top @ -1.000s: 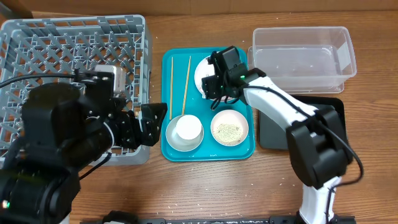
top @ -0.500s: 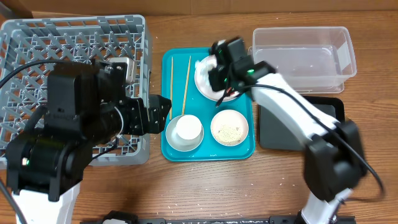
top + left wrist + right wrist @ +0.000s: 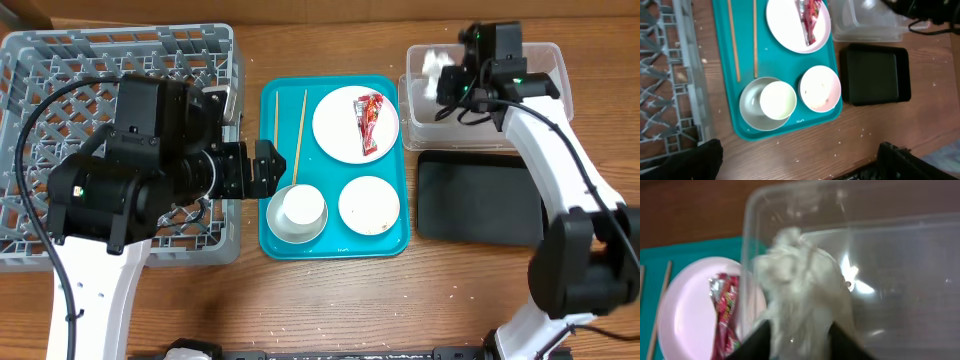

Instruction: Sort waste into correct bins and load items into the dishwasher

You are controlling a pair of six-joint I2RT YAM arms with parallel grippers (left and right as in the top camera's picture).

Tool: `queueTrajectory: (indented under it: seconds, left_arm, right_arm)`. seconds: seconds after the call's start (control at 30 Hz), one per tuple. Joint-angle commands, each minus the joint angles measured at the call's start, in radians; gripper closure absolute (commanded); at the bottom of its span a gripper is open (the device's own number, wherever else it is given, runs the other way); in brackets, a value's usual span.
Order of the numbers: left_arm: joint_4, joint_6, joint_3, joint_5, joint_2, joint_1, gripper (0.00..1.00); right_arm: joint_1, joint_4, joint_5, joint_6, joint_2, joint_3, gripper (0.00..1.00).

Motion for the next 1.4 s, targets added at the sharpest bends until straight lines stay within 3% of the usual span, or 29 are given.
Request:
queueTrajectory:
  seconds: [0.0, 0.07, 0.23, 0.27, 0.53, 0.8, 0.97, 1.0, 1.07, 1.37]
  left_arm:
    - [-0.012, -0.026, 0.072, -0.135, -0.094, 0.004, 0.0]
    - [-0.006, -0.025, 0.077, -0.218, -0.156, 0.004, 0.0]
    - [-0.005, -0.025, 0.077, -0.329, -0.264, 0.004, 0.0]
    - [-0.005, -0.025, 0.077, -0.336, -0.28, 0.004, 0.0]
    - [-0.006, -0.025, 0.076, -0.335, -0.312, 0.004, 0.0]
    - [-0.006, -0.025, 0.076, -0.335, -0.312, 0.004, 0.0]
    - [-0.005, -0.025, 0.076, -0.333, -0.312, 0.004, 0.0]
    - [-0.005, -0.025, 0.076, -0.332, -0.312, 0.004, 0.0]
    - [-0.005, -0.025, 0.076, -0.332, -0.312, 0.004, 0.0]
    - [-0.005, -0.025, 0.076, -0.331, -0.312, 0.004, 0.0]
  right_arm:
    - [0.008, -0.008, -0.05, 0.003, -0.034, 0.019, 0.18]
    - [0.027, -0.013, -0.131, 0.003, -0.06, 0.026, 0.15]
    - [0.133, -0.047, -0.215, 0.003, -0.092, 0.025, 0.34]
    - [0.163, -0.052, -0.203, 0.002, -0.088, 0.022, 0.38]
    - [0.371, 0.044, 0.259, 0.002, 0.041, -0.026, 0.4]
    - [0.364, 0.208, 0.268, -0.008, 0.238, -0.026, 0.48]
    - [0.364, 0.227, 0.268, -0.008, 0.29, -0.026, 0.59]
    - [0.366, 0.222, 0.252, -0.007, 0.286, -0.023, 0.79]
    - [0.371, 0.19, 0.222, -0.006, 0.272, -0.007, 0.96]
    - [0.328, 0.047, 0.219, 0.052, -0.015, 0.109, 0.96]
